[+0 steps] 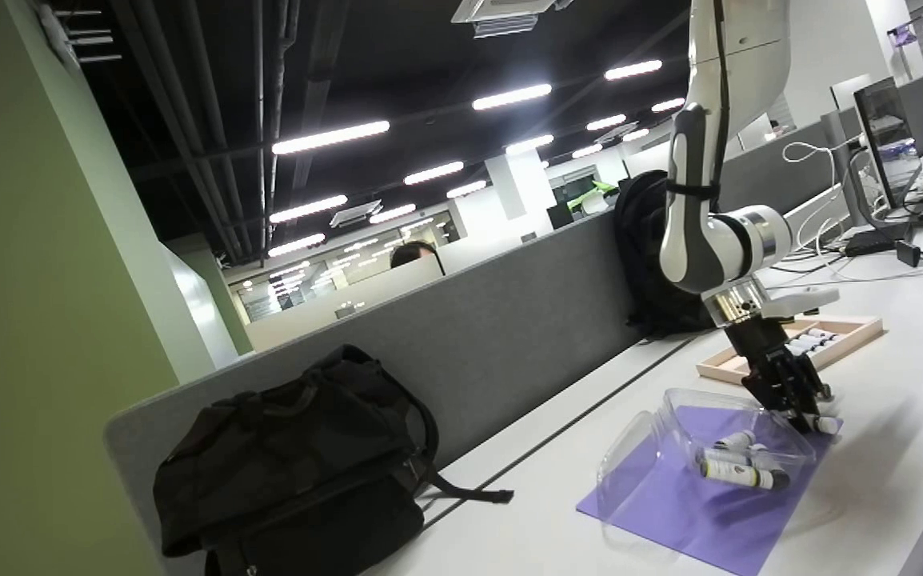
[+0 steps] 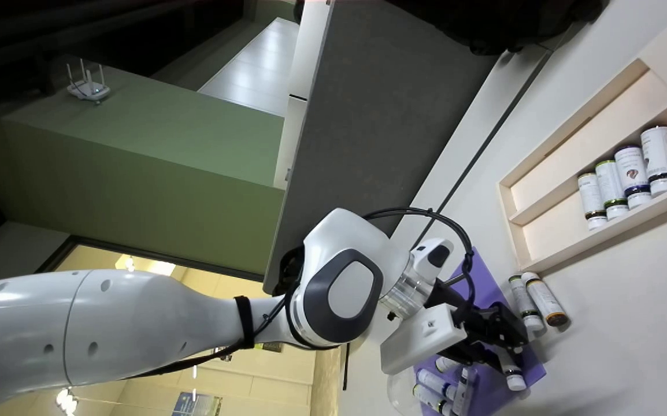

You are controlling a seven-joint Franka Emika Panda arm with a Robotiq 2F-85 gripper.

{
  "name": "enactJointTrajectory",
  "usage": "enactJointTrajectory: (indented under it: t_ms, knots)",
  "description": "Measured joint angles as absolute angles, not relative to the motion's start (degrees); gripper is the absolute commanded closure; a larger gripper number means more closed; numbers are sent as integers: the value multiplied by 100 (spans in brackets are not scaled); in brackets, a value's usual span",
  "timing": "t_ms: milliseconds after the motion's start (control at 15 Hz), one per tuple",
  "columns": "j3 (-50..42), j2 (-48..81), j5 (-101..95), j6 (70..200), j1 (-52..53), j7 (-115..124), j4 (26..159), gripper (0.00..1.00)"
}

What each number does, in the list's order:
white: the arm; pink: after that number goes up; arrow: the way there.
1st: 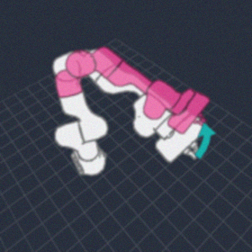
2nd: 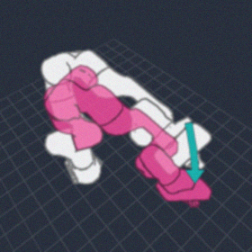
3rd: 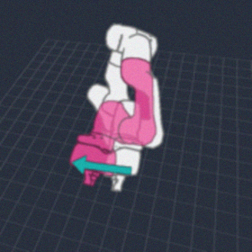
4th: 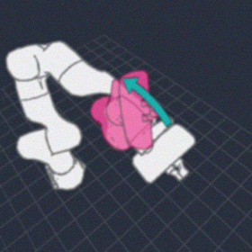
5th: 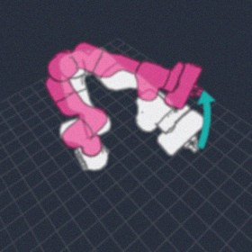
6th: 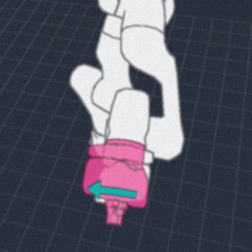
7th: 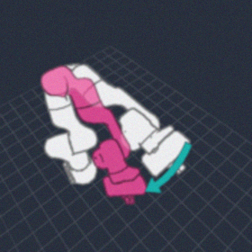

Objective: Put one bottle in the storage box

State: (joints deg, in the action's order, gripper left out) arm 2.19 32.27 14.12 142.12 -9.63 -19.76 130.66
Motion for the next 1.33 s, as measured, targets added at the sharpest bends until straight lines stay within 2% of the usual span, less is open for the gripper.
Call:
enactJointTrajectory:
  t_ms: [600,1067,1333]
  knots:
    - [263,3108,1442,14104,-992,-2003,13010,85]
    - [795,2399,2376,14267,-1540,-3144,13100,85]
    - [882,1976,2884,13884,-1619,-3646,13195,85]
